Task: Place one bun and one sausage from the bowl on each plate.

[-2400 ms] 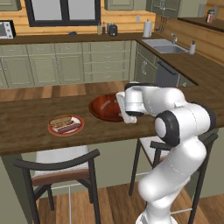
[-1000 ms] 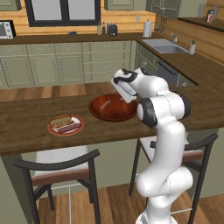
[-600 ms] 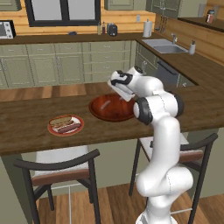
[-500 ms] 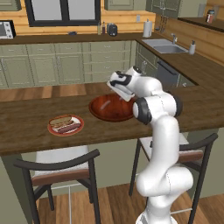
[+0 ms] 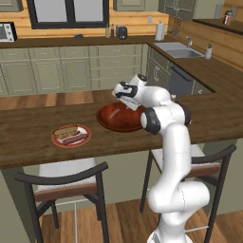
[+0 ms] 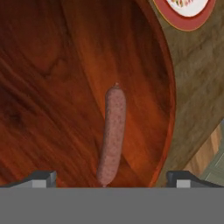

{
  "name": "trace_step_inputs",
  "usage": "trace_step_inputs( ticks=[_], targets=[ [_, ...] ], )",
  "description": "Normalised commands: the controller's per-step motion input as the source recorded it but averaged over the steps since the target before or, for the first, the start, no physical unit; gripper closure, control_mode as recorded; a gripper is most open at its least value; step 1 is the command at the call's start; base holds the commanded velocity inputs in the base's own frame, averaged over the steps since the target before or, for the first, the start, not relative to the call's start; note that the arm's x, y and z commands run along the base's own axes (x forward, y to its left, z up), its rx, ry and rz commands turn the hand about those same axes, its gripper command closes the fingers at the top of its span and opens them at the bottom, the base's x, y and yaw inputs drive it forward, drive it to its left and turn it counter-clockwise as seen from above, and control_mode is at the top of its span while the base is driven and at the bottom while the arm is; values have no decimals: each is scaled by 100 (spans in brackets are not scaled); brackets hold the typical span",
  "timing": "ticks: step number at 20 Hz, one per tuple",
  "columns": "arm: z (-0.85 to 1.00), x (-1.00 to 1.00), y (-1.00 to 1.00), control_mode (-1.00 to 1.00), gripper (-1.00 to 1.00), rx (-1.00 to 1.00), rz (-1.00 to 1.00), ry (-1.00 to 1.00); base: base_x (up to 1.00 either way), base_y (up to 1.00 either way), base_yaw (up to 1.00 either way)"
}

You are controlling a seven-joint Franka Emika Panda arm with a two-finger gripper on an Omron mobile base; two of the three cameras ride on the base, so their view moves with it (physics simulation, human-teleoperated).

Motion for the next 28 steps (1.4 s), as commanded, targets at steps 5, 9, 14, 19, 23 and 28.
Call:
trace_step_inputs(
  ticks=[5, 9, 14, 19, 23, 28],
  targets=[
    [-25, 20, 19, -100, -100, -1, 0, -1, 0, 0, 0],
    [-19, 3, 10, -100, -100, 0, 0, 0, 0, 0, 0],
    [-5, 0, 2, -100, -100, 0, 0, 0, 0, 0, 0],
    [-5, 0, 1, -100, -100, 0, 0, 0, 0, 0, 0],
    [-9, 0, 0, -100, -100, 0, 0, 0, 0, 0, 0],
    [-13, 0, 0, -100, -100, 0, 0, 0, 0, 0, 0]
  ],
)
